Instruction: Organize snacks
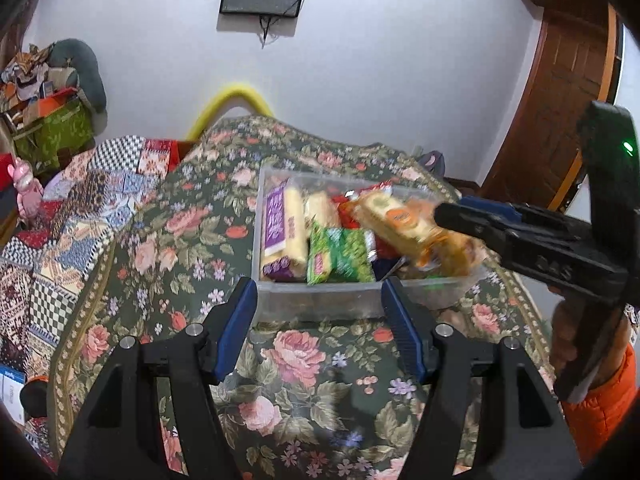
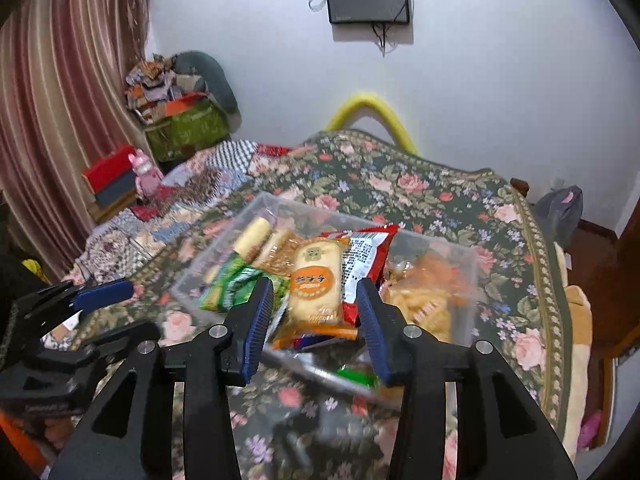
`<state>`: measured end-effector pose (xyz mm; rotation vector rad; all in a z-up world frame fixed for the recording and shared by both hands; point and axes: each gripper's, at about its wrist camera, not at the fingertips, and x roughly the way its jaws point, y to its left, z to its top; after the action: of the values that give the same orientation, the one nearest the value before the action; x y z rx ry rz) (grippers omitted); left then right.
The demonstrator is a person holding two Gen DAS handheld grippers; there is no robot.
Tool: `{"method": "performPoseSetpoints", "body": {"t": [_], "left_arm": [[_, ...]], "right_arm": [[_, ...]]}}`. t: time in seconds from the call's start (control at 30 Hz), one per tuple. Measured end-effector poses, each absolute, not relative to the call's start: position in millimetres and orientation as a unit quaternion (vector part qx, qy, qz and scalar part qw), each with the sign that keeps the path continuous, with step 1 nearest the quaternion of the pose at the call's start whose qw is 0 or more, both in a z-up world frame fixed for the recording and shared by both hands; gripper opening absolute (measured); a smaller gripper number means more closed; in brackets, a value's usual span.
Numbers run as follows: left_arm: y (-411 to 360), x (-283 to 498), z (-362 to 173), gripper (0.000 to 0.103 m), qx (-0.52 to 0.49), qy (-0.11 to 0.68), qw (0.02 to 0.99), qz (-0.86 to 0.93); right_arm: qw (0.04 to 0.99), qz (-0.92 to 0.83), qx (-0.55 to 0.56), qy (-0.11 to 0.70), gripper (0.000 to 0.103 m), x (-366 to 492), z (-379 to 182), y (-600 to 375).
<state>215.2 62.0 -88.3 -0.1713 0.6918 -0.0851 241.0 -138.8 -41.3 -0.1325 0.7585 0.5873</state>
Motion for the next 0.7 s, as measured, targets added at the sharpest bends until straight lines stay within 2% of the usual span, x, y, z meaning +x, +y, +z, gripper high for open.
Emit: {"method": "performPoseSetpoints", "body": {"t": [0.3, 0.4, 0.5, 0.6, 0.7], "left_arm": [[36, 162, -14, 0.064, -0.056, 0.258, 0.963, -0.047], [25, 138, 11, 0.065, -0.037, 0.224, 0.973, -0.043], [17, 115, 31, 0.072, -0.028, 0.195, 0.979, -0.041], [9, 96, 46, 0.074, -0.019, 0.174, 0.984, -0.041], [4, 80, 55, 0.081, -0.015, 0.157, 0.987, -0.041]], "right_arm": [[0.908, 0.285, -0.023, 0.308, 0.04, 176, 16, -171], [0.915, 0.28, -0.009, 0.29, 0.045, 156, 33, -181], [0.924, 0.271, -0.002, 0.27, 0.051, 136, 49, -189], [0.932, 0.262, -0.005, 0.252, 0.057, 119, 59, -196], [0.938, 0.254, -0.004, 0.235, 0.068, 105, 68, -200]]}}
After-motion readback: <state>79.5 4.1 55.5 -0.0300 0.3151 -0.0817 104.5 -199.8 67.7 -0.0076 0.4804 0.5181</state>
